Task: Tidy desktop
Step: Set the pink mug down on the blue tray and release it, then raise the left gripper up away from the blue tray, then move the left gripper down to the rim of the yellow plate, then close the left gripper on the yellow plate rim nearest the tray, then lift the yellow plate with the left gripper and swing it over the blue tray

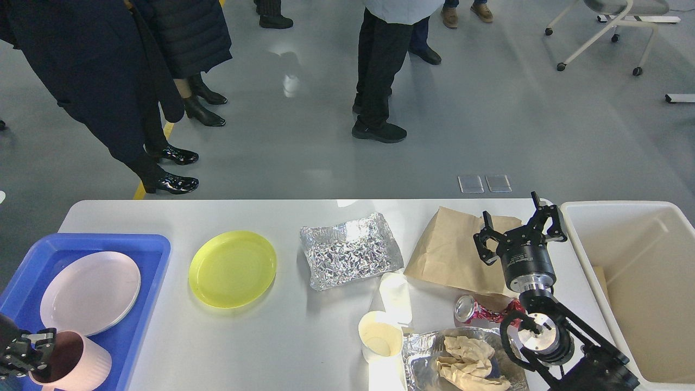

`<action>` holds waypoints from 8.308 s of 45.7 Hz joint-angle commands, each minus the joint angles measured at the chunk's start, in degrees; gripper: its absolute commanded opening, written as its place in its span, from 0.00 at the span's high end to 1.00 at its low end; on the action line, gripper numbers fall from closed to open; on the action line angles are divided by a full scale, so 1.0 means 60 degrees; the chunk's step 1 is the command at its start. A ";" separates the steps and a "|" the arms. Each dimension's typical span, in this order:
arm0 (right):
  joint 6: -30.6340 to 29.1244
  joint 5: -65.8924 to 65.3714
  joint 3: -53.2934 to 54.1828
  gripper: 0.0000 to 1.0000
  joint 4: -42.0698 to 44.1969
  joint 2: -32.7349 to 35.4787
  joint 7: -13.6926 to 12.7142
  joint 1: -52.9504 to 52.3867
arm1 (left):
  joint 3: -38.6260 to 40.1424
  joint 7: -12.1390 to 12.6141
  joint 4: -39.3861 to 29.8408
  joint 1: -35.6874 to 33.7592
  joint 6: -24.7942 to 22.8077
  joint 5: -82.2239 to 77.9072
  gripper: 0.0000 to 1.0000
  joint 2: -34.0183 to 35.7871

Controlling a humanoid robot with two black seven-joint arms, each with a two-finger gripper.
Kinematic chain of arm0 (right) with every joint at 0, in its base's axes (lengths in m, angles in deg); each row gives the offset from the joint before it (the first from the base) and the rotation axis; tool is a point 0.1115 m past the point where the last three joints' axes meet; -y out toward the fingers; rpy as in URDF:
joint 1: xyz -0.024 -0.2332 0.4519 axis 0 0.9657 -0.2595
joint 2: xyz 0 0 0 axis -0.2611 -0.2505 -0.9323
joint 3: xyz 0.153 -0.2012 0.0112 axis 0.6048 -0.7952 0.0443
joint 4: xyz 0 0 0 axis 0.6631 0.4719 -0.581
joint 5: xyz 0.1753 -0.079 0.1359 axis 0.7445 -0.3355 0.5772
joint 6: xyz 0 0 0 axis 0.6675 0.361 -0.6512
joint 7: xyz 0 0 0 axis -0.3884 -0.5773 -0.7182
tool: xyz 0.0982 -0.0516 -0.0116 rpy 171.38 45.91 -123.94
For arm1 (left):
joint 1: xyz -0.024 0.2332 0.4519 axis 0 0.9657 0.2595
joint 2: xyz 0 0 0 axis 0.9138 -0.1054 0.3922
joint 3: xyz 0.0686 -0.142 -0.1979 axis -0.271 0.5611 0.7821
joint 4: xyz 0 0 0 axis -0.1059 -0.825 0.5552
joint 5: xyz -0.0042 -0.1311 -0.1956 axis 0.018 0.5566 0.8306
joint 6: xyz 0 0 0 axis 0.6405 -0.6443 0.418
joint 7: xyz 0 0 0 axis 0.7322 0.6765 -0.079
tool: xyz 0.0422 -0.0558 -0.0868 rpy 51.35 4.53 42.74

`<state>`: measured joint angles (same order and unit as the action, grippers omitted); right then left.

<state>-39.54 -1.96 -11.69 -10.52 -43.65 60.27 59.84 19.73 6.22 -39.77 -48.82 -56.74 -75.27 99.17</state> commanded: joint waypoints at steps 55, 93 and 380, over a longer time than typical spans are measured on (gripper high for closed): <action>0.0000 0.0000 0.0000 0.00 0.0001 0.0000 0.0000 0.0000 | -0.4789 -0.0060 -0.1418 -0.5913 -0.1356 0.1961 0.07 -0.1296; 0.0000 0.0000 0.0000 0.00 0.0001 0.0000 0.0000 0.0000 | -0.5845 0.0994 -0.6105 -1.3064 -0.1548 0.7733 0.07 -0.7009; 0.0000 0.0000 -0.0014 0.00 0.0001 0.0000 0.0000 0.0000 | -0.3074 0.2327 -0.4405 -0.5883 0.3039 1.3007 1.00 -0.4432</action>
<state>-39.54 -1.97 -11.74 -10.51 -43.65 60.27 59.84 5.92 20.58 -62.47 -75.99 -33.23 2.87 72.22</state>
